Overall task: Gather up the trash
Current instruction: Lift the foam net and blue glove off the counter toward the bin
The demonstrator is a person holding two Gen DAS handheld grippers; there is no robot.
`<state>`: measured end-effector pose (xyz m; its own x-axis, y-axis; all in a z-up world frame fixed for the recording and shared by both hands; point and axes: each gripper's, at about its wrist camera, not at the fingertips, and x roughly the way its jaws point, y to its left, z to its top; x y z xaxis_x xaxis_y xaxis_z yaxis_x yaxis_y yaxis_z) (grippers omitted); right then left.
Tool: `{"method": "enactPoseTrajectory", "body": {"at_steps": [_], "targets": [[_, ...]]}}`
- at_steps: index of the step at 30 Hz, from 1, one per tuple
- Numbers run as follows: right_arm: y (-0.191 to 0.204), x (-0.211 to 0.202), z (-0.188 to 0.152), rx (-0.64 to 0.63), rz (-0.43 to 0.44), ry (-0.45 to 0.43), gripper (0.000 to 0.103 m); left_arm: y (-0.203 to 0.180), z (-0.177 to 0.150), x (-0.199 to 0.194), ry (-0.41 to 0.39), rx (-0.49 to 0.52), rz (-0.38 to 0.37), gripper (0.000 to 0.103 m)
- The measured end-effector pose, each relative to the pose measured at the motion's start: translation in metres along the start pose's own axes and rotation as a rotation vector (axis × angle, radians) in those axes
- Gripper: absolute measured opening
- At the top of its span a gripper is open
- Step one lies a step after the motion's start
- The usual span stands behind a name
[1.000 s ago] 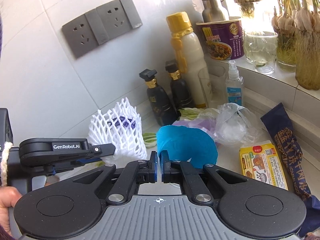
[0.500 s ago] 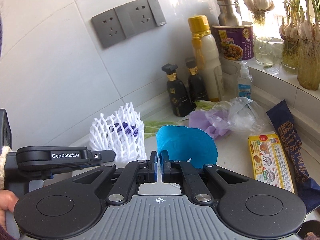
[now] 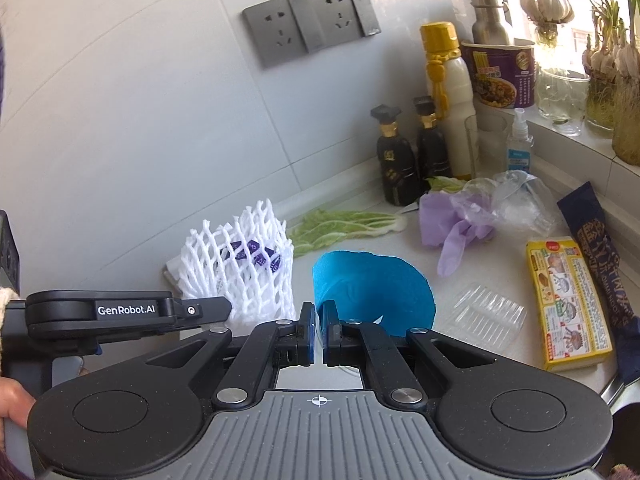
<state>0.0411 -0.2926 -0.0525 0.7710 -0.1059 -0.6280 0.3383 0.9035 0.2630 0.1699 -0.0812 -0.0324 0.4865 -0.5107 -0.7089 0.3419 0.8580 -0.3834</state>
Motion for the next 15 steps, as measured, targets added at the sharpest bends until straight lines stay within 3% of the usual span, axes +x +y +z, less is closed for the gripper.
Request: {"method": "enactPoseTrajectory", "body": {"at_steps": [15], "targets": [[0.068,0.005,-0.019,-0.090,0.073,0.047,0.002,0.062,-0.021,-0.047,-0.037,-0.101,0.058,0.017]]}}
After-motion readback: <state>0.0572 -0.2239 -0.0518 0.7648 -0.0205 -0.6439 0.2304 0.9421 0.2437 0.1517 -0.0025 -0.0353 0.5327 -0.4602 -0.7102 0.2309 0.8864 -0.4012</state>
